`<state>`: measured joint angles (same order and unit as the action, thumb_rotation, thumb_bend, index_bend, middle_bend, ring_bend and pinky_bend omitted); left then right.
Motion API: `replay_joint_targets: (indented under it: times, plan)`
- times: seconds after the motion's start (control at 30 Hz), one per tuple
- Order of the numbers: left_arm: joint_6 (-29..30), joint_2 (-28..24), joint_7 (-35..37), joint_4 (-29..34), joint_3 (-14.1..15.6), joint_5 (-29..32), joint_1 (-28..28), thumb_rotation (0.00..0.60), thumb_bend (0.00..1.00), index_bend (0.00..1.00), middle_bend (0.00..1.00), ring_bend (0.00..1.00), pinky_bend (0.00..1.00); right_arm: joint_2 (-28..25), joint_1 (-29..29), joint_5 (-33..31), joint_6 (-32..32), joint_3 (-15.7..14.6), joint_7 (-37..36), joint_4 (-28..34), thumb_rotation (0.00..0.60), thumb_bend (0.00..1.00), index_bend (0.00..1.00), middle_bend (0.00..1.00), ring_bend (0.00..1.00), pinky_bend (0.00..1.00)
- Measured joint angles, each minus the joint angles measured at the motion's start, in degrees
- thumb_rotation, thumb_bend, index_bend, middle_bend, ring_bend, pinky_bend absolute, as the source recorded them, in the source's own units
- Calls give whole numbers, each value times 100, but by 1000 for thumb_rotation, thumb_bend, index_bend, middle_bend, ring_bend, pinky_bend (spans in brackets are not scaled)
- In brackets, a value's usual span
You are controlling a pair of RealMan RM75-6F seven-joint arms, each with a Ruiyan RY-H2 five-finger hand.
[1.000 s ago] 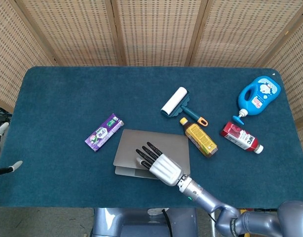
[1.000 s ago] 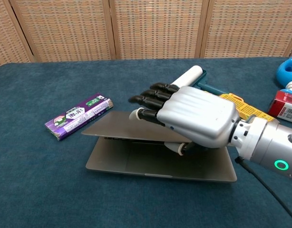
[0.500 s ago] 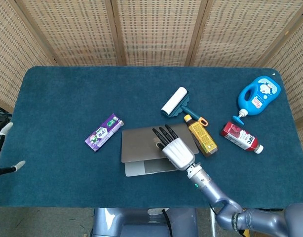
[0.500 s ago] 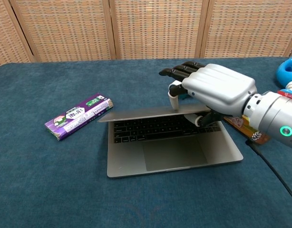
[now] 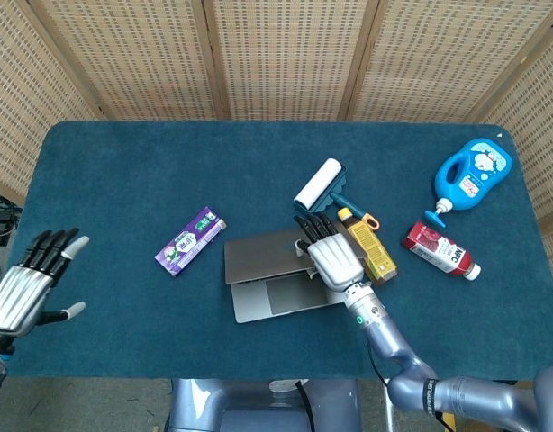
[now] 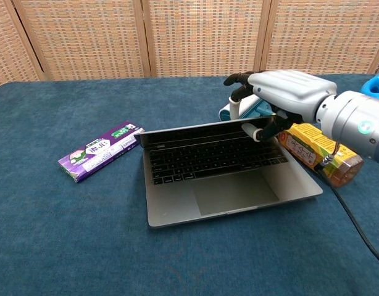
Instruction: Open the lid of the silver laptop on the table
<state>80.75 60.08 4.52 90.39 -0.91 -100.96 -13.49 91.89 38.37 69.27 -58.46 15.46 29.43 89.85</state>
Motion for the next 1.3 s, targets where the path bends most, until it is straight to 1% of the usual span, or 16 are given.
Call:
replay_joint_targets:
  times: [0.03,0.07,0.1,0.13,0.17,0.2,0.3,0.43,0.5,0.63,0.9,1.03,1.17,1.3]
  plan:
    - [-68,21,37,-59,55,-184,-102,600,249,0,0,0,0,-10,25,-102,26,37,19,22,600,748,568,140,54,29]
    - [-141,46,86,-122,109,-357,-215,600,314,0,0,0,0,-19,49,-190,45,71,31,39,600,750,569,141,54,29]
    - [-245,91,161,-205,171,-559,-377,600,401,6,0,0,0,-27,82,-293,61,117,36,58,600,755,570,143,54,30]
    - [-318,136,230,-270,208,-672,-500,600,482,16,0,0,0,-32,104,-366,67,150,37,70,600,761,571,145,54,30]
    - [-385,188,312,-332,238,-757,-610,600,533,26,0,1,0,-35,125,-438,70,182,36,84,600,765,572,145,54,30]
    - [-460,255,432,-402,273,-840,-729,600,614,44,0,4,0,-38,151,-535,74,220,36,103,600,769,572,146,53,31]
    - [-660,407,713,-543,350,-954,-996,600,735,69,0,9,0,-53,224,-803,93,293,74,151,600,772,572,146,54,31]
    - [-873,557,863,-634,412,-1022,-1225,600,861,109,0,24,6,-66,342,-1114,92,330,279,184,600,778,575,146,54,31]
    - [-956,697,990,-703,424,-1032,-1373,600,885,124,0,39,18,-64,411,-1283,73,328,416,195,600,781,576,146,53,31]
    - [-1116,951,1183,-835,479,-1048,-1593,600,885,151,0,64,42,-49,525,-1496,-22,312,546,220,600,781,577,146,54,31]
    - [-1431,1405,1248,-1044,698,-1064,-1879,600,885,166,0,85,76,-46,640,-1604,-176,215,609,224,600,781,577,146,54,31]
    - [-1493,1546,1242,-1132,750,-997,-1959,600,891,169,0,86,76,-47,674,-1615,-216,178,566,216,600,781,577,146,53,31]
    - [-1555,1664,1249,-1157,755,-918,-2054,600,928,170,0,86,83,-53,706,-1617,-251,148,542,223,600,781,578,147,53,31]
    - [-1767,1814,1235,-1162,718,-779,-2185,600,976,173,0,91,91,-58,747,-1646,-285,136,542,248,600,781,577,147,54,31]
